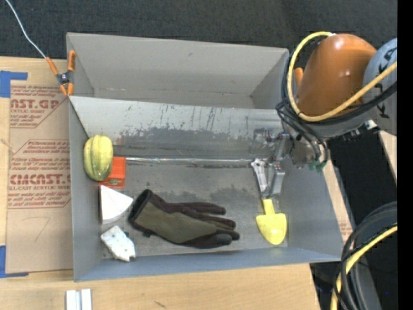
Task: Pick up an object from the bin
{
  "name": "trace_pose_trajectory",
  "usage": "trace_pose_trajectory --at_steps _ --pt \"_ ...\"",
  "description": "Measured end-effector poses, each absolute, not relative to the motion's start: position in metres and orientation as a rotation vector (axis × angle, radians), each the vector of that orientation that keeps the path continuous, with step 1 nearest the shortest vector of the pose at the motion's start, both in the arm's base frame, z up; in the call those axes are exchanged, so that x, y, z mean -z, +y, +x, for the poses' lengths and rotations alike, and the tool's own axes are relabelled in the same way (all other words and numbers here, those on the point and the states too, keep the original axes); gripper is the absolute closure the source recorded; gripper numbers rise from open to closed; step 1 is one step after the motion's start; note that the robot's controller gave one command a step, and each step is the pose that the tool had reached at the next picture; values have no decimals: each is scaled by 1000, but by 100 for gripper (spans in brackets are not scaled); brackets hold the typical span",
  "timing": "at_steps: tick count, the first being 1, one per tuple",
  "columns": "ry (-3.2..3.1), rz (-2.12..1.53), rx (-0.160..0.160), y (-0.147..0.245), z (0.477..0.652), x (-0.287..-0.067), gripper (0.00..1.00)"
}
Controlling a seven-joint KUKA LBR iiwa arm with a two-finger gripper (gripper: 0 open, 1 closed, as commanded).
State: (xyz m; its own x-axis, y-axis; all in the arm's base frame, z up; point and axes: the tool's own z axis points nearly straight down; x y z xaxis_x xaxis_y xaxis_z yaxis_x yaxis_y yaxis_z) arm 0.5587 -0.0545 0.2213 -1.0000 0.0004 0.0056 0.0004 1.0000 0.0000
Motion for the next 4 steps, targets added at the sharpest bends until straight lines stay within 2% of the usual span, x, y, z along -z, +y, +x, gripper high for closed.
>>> trace_pose_trajectory --at_steps 1,2,3,4 --pt "-3144 1 -1 -54 560 -226 0" --pt "-3131 271 0 25 542 -131 0" --pt "-3140 118 2 41 521 -146 0" --pt "-3107 457 3 88 521 -106 0"
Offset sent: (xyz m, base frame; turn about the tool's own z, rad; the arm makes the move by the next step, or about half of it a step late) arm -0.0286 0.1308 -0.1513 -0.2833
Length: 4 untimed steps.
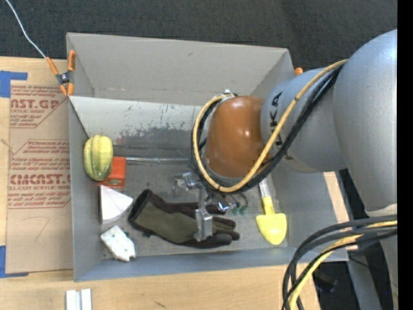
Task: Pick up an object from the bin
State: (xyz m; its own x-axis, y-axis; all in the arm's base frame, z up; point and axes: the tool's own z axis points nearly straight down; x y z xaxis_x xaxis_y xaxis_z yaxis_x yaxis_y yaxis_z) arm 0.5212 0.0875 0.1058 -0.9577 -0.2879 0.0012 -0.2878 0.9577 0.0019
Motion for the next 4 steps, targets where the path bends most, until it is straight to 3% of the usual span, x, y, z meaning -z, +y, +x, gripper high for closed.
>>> trace_pose_trajectory --at_steps 1,2,4 --pt "-3139 -17 4 109 509 -69 0" --pt "-3138 15 2 117 500 -70 100" --pt "-3137 15 2 116 500 -73 100"
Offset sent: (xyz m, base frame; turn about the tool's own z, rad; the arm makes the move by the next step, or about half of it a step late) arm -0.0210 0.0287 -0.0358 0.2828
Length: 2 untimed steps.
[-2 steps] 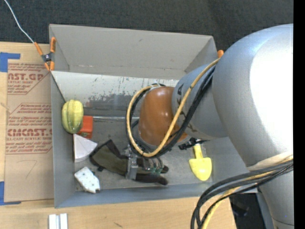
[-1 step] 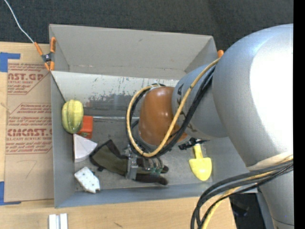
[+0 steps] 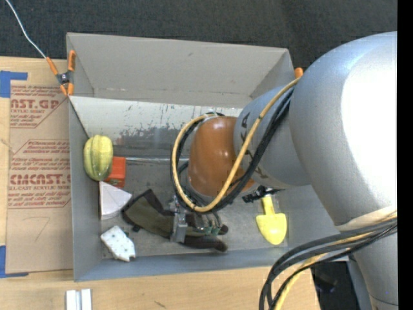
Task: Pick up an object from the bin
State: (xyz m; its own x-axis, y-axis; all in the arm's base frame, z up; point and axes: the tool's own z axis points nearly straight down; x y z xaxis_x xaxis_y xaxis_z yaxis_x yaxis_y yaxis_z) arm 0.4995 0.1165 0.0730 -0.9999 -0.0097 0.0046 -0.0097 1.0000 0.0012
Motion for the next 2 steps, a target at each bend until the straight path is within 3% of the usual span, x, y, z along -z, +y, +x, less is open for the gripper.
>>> trace_pose_trajectory --at_steps 2 --pt "-3139 15 3 116 500 -90 100"
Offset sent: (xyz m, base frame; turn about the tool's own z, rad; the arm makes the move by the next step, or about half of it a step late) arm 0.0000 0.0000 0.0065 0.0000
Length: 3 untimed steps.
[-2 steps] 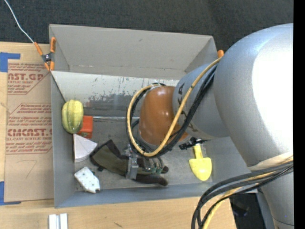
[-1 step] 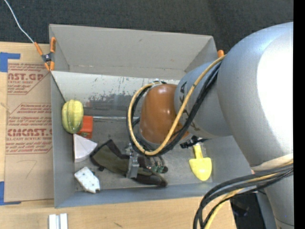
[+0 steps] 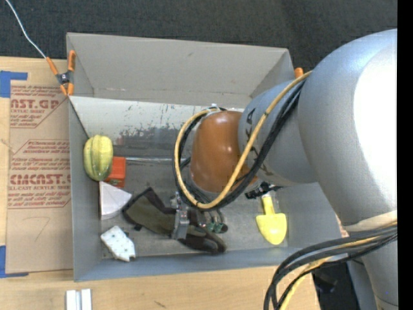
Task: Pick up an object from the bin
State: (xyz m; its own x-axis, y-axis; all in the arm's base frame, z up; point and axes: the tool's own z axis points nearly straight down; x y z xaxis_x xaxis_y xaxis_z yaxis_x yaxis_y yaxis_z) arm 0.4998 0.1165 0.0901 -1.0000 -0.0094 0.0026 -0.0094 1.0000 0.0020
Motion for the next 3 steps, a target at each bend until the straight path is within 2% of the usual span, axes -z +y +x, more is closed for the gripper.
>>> trace_pose_trajectory --at_steps 2,3 --pt "-3135 15 3 116 499 -102 100" --pt "-3133 15 3 116 498 -119 100"
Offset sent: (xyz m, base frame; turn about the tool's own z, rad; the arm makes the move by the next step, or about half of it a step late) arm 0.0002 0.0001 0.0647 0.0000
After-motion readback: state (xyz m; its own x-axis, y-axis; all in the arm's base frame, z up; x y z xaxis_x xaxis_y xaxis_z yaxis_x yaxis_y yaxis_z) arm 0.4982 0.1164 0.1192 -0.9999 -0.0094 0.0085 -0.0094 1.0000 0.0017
